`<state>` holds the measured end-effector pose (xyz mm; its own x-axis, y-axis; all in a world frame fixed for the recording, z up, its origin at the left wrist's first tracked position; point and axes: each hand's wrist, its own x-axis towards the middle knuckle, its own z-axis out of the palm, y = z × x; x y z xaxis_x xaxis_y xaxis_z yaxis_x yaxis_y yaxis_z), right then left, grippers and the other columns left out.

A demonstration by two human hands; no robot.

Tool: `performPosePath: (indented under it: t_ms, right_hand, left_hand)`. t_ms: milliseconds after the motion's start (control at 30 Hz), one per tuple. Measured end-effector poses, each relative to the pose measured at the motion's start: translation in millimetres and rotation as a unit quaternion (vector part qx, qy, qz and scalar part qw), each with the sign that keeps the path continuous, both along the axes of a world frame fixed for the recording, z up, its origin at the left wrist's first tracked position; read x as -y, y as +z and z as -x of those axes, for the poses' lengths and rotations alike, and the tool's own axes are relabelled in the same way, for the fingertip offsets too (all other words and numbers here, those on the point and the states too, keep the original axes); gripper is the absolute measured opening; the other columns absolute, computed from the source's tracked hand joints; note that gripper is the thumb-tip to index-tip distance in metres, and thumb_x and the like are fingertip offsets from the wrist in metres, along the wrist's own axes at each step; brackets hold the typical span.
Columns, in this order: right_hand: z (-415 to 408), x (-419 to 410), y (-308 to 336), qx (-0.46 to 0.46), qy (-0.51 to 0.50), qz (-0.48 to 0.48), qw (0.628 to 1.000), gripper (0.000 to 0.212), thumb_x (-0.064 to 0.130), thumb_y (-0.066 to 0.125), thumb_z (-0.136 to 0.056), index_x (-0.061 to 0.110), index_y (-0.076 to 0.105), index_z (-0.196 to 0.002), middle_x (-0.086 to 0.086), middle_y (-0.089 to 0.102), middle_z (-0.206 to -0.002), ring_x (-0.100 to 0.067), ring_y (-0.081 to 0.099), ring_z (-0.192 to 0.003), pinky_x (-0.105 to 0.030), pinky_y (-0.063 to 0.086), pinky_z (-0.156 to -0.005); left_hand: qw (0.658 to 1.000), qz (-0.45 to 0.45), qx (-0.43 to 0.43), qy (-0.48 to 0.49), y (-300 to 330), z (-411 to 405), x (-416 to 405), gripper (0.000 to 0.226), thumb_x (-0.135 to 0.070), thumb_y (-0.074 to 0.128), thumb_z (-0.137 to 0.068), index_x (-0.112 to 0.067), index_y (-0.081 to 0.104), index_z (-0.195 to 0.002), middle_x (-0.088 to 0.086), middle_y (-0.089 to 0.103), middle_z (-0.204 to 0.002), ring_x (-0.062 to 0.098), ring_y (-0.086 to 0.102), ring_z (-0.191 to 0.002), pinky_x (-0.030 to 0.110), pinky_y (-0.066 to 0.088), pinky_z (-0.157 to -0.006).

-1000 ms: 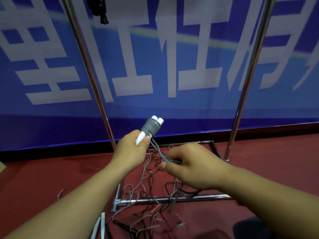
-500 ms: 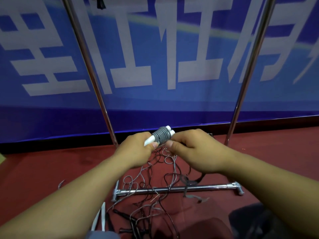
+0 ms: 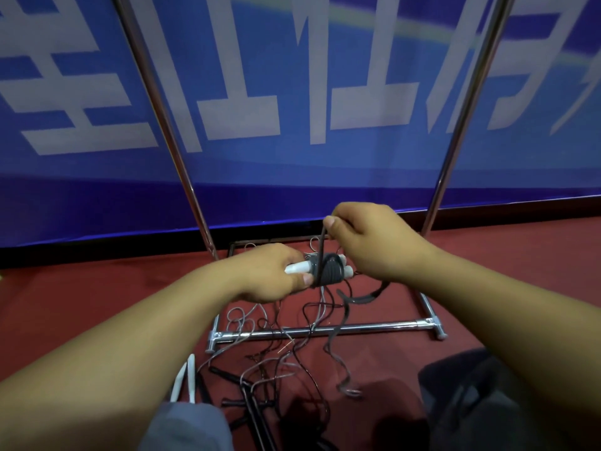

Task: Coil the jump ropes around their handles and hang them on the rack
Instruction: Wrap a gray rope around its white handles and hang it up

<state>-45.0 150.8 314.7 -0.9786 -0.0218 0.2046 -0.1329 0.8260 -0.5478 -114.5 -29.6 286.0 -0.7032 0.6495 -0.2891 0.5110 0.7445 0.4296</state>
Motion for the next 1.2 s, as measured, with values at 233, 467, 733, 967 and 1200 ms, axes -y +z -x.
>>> performPosePath:
  t_ms: [233, 467, 733, 967, 1200]
  right_hand:
    - [11, -9, -7, 0.012, -0.023, -0.047, 0.999, 0.031, 0.04, 0.048, -0.103, 0.016, 0.062, -0.087, -0.001, 0.06, -0.073, -0.028, 0.058, -0.074, -0.04, 0.049, -0.066]
    - [16, -15, -9, 0.008, -0.02, -0.123, 0.992, 0.027, 0.047, 0.054, -0.099, 0.025, 0.066, -0.089, 0.009, 0.055, -0.07, -0.02, 0.055, -0.075, -0.028, 0.033, -0.056]
    - [21, -19, -13, 0.021, -0.007, -0.101, 0.995, 0.032, 0.057, 0.063, -0.089, 0.027, 0.074, -0.092, 0.008, 0.07, -0.082, -0.014, 0.065, -0.078, -0.028, 0.048, -0.061]
    - [31, -22, -12, 0.058, -0.047, -0.072, 0.995, 0.061, 0.082, 0.063, -0.05, 0.022, 0.059, -0.061, 0.005, 0.06, -0.059, -0.015, 0.059, -0.062, -0.031, 0.044, -0.054]
    - [35, -23, -9, 0.061, -0.022, -0.024, 0.998, 0.062, 0.077, 0.063, -0.056, 0.018, 0.069, -0.073, 0.002, 0.067, -0.066, -0.015, 0.064, -0.066, -0.028, 0.045, -0.057]
  left_hand:
    - [0.999, 0.015, 0.019, -0.031, 1, -4, -1, 0.024, -0.038, 0.06, -0.097, -0.027, 0.053, -0.076, -0.007, 0.056, -0.073, 0.014, 0.052, -0.067, 0.028, 0.041, -0.063]
    - [0.996, 0.03, 0.034, -0.081, 5, -12, -4, 0.021, -0.037, 0.06, -0.097, -0.023, 0.057, -0.082, -0.007, 0.055, -0.073, 0.013, 0.051, -0.067, 0.03, 0.041, -0.065]
    - [0.992, -0.008, 0.011, -0.127, 14, -24, -6, 0.026, -0.035, 0.061, -0.097, -0.029, 0.05, -0.075, -0.009, 0.051, -0.069, 0.01, 0.048, -0.063, 0.029, 0.037, -0.061]
    - [0.989, -0.044, 0.015, -0.143, 16, -25, 6, 0.026, -0.026, 0.066, -0.094, -0.031, 0.049, -0.075, -0.011, 0.052, -0.072, 0.005, 0.047, -0.064, 0.027, 0.04, -0.062]
    - [0.983, -0.132, 0.036, -0.123, 22, -26, 14, 0.018, -0.024, 0.068, -0.093, -0.033, 0.058, -0.082, -0.008, 0.054, -0.074, 0.007, 0.048, -0.062, 0.029, 0.041, -0.06]
